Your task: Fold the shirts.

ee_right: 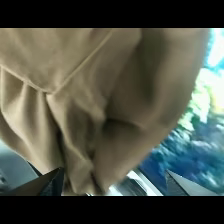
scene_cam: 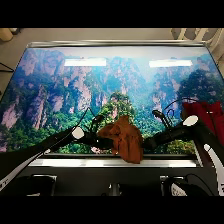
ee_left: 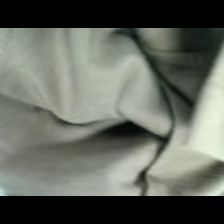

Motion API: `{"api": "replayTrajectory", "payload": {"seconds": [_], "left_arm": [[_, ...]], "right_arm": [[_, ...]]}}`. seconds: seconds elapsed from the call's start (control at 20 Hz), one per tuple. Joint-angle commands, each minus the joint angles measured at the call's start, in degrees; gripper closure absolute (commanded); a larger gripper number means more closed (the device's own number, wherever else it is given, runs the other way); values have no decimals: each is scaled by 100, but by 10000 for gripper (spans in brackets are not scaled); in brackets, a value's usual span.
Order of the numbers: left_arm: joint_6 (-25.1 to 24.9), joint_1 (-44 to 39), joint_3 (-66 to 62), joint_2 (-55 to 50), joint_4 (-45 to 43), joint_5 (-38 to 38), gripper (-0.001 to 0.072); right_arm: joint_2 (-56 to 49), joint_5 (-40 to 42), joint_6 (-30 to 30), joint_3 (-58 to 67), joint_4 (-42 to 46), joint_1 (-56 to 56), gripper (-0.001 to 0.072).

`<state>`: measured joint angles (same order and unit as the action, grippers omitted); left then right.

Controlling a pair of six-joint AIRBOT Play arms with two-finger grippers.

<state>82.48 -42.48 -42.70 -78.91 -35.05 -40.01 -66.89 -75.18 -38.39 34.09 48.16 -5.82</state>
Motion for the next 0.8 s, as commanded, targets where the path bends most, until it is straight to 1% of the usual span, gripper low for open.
{"api": "replayTrajectory", "payload": {"seconds": [0.0,0.05,0.1,0.15,0.2,0.25,0.3,0.4,0.55,0.75], "left_arm": [[-24,2,-13,142,55,46,680],[-24,2,-11,177,52,46,680],[-22,2,-13,201,55,46,680],[-24,2,-13,214,55,46,680],[-22,2,-13,225,52,46,680],[-22,2,-13,245,52,46,681],[-24,4,-13,299,55,63,681],[-26,7,-15,538,20,208,682],[-20,76,-39,1145,-365,345,683],[0,273,-358,2162,-855,348,684]], "right_arm": [[-101,177,492,-363,-813,-2,23],[-151,221,573,-420,-962,-2,27],[-201,229,673,-452,-1106,-2,50],[-240,210,767,-457,-1207,-2,133],[-260,214,782,-457,-1255,-2,161],[-262,210,876,-448,-1272,-2,388],[-260,120,949,-426,-1255,-4,677],[-210,-240,1224,-304,-1283,-4,689],[144,-608,1222,157,-1252,-4,689],[1003,-575,750,1392,-1001,-4,689]]}}
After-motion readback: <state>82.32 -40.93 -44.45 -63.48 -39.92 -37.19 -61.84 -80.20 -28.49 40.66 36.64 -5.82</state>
